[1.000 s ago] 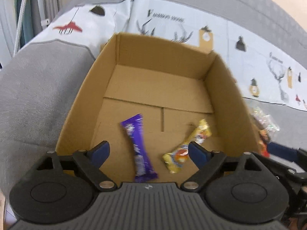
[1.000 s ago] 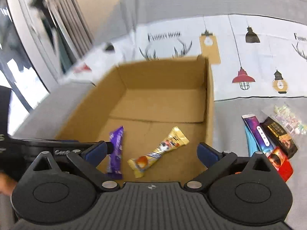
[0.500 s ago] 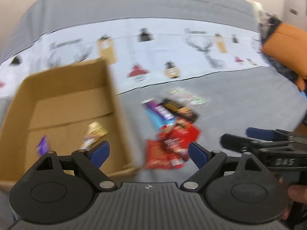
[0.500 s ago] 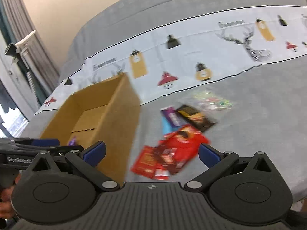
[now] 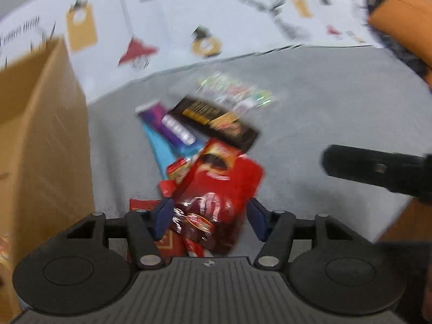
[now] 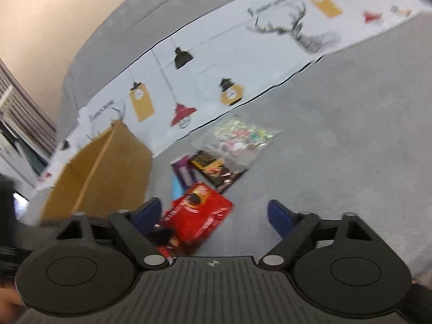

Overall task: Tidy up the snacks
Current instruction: 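Move both tools back to the snack pile and grasp red packets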

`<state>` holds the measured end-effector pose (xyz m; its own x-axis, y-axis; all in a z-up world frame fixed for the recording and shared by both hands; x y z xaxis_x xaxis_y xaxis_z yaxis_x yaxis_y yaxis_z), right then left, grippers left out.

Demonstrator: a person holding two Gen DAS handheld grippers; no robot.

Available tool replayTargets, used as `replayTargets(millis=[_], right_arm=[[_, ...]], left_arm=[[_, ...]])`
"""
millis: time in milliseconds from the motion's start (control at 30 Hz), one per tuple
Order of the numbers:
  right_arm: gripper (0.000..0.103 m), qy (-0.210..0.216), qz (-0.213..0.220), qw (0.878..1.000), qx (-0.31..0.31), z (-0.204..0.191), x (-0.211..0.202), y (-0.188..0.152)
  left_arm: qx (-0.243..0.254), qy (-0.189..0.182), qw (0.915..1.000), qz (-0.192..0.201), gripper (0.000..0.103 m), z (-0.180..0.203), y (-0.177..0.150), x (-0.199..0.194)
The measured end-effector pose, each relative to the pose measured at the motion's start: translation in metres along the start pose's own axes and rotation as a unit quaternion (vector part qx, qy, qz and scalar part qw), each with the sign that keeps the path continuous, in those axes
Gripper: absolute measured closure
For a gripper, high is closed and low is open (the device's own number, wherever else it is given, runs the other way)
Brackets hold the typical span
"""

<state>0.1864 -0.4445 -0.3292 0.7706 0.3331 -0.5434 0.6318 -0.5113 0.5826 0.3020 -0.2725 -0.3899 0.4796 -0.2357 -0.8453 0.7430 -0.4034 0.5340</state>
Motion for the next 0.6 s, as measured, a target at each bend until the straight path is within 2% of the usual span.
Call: replayTargets(millis=[33, 67, 133, 200, 267, 400, 467, 533, 567, 600], right_arm=[[0.043, 0.002, -0.009, 1.0, -0.005, 0.001, 0.007, 0.003], [0.046, 0.0, -0.017, 1.0, -0.012, 0.001, 0.015, 0.005], [0.046, 0.003, -0.03, 0.999, -0.022, 0.001, 0.031, 0.01], [0.047, 0.004, -0.042, 0.999, -0.018, 0.004, 0.049, 0.015], [0.047, -0.004, -0.05, 0.999, -0.007, 0.01, 0.066, 0.021], [0.047, -0.036, -0.06, 0.997, 0.032, 0.031, 0.102, 0.028], [0.046, -0.027, -0.048, 0.997, 0.059, 0.034, 0.107, 0.032], [0.046, -0.027, -0.052, 0.997, 0.058, 0.032, 0.108, 0.032], [0.046, -0.028, -0.057, 0.997, 0.051, 0.031, 0.108, 0.029], [0.046, -0.025, -0.066, 0.997, 0.043, 0.028, 0.108, 0.027]], left_arm=[[-0.004, -0.003, 1.0, -0.006, 0.037, -0.004, 0.001, 0.01], [-0.003, -0.008, 0.9999, -0.013, 0.038, -0.007, 0.003, 0.019], [0.004, -0.011, 0.9999, -0.01, 0.046, -0.01, 0.013, 0.027], [0.01, -0.01, 0.9998, -0.013, 0.082, -0.012, 0.024, 0.03], [-0.006, -0.026, 0.9994, -0.023, 0.103, -0.016, 0.031, 0.031], [-0.017, -0.028, 0.9992, -0.022, 0.103, -0.019, 0.034, 0.035], [-0.019, -0.029, 0.9992, -0.019, 0.103, -0.019, 0.032, 0.031], [-0.027, -0.029, 0.999, -0.02, 0.102, -0.02, 0.032, 0.03], [-0.03, -0.031, 0.9988, -0.024, 0.098, -0.021, 0.032, 0.03], [-0.028, -0.035, 0.9986, -0.028, 0.088, -0.021, 0.032, 0.03]])
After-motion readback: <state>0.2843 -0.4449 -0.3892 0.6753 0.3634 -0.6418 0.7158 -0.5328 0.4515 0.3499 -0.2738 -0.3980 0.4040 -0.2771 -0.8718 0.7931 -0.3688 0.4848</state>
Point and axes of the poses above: each gripper's, at about its wrist camera, not at the fingertips, and x roughly the way its jaws point, z to its right, y to its top, the point moved 6 cm from there along x, roughly the way its jaws point
